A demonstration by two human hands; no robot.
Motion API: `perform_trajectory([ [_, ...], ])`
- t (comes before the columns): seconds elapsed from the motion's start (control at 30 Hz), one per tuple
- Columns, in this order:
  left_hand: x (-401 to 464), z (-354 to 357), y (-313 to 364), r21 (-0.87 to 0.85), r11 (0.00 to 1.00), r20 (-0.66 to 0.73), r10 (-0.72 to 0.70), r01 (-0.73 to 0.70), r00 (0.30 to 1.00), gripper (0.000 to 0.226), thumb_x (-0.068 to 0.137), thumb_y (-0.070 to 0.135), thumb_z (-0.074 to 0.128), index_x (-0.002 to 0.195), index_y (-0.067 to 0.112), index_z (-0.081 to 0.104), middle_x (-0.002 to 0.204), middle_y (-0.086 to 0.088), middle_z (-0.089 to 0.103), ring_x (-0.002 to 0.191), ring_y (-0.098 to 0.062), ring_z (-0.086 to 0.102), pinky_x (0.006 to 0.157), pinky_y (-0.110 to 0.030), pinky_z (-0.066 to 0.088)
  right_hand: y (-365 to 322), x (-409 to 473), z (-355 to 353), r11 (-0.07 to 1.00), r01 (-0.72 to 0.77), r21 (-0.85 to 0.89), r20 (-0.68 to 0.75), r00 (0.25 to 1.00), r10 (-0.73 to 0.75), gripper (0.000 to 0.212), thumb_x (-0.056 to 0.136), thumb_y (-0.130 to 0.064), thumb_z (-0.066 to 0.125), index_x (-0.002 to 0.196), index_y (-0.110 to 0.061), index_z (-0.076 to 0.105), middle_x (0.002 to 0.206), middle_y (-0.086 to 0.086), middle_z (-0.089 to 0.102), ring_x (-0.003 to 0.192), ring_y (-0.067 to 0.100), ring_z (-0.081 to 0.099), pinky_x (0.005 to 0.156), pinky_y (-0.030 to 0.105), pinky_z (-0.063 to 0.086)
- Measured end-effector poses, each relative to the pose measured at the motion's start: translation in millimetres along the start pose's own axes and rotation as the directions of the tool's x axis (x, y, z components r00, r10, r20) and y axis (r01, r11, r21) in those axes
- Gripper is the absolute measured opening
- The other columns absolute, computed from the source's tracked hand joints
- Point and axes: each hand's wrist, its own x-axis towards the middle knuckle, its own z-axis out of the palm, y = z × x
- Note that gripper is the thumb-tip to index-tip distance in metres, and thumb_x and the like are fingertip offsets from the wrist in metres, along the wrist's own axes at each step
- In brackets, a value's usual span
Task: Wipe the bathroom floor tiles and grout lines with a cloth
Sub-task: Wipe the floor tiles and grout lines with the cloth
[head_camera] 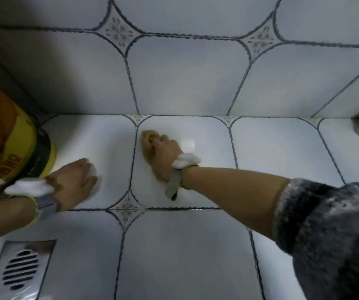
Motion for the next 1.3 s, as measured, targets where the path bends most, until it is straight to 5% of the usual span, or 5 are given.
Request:
perform_trajectory([
  [0.17, -15.5, -1.0, -51.7, -0.033, 0.999, 0.009, -0.002, 0.002, 1.000, 0.050, 0.096, 0.019, 0.047, 0.142, 0.001, 0.038, 0.149, -0.015, 0.037, 0.136, -0.029, 0.038, 0.113, -0.033, 0.025, -72.9, -51.9, 52.1, 0.823, 0.567, -0.013, 0.202, 0.808, -0.554, 0.035, 0.093, -0.021, 0.058, 0.125, -0.007, 0.057, 0.115, 0.016, 0.054, 0.091, 0.034, 0.055, 0.067, 0.030, 0.031],
  [0.57, -16.5, -18.9, -53.7, -0.298, 0.954, -0.127, -0.054, 0.014, 0.990, 0.052, 0.101, 0.026, 0.037, 0.149, 0.012, 0.025, 0.156, -0.003, 0.022, 0.143, -0.015, 0.020, 0.106, -0.008, 0.001, -121.4, 102.7, 16.5, 0.986, 0.114, -0.125, -0.057, 0.991, -0.122, 0.043, 0.103, -0.019, 0.041, 0.145, -0.009, 0.039, 0.140, 0.017, 0.045, 0.123, 0.037, 0.049, 0.098, 0.039, 0.040],
  [0.87, 3.7, -2.0, -32.7, -0.356, 0.934, -0.036, 0.002, -0.015, 0.999, 0.054, 0.101, 0.032, 0.032, 0.151, 0.016, 0.017, 0.159, 0.002, 0.012, 0.146, -0.011, 0.011, 0.112, -0.015, 0.000, -97.2, -59.3, 56.0, 0.625, 0.779, 0.049, 0.282, 0.589, -0.757, 0.034, 0.095, -0.018, 0.059, 0.128, -0.008, 0.058, 0.122, 0.017, 0.056, 0.097, 0.036, 0.055, 0.083, 0.043, 0.051],
  [1.2, -4.3, 1.6, 36.3, -0.232, 0.959, 0.079, 0.187, -0.164, 0.979, 0.056, 0.101, 0.033, 0.034, 0.151, 0.017, 0.015, 0.160, 0.003, 0.008, 0.146, -0.010, 0.010, 0.113, -0.017, 0.004, 127.8, -25.1, -70.8, 0.965, -0.190, -0.181, -0.269, 0.953, 0.137, 0.019, 0.092, -0.027, 0.053, 0.098, -0.011, 0.063, 0.099, 0.016, 0.058, 0.091, 0.039, 0.060, 0.074, 0.037, 0.041],
  [1.3, 4.2, -9.4, 70.9, -0.243, 0.944, 0.076, 0.247, -0.223, 0.966, 0.054, 0.101, 0.034, 0.035, 0.150, 0.016, 0.020, 0.159, 0.002, 0.012, 0.146, -0.011, 0.013, 0.112, -0.015, 0.002, 119.2, -70.0, -57.7, 0.977, -0.020, -0.212, -0.187, 0.982, -0.020, 0.021, 0.095, -0.026, 0.053, 0.099, -0.011, 0.066, 0.099, 0.012, 0.059, 0.088, 0.036, 0.061, 0.072, 0.034, 0.041],
])
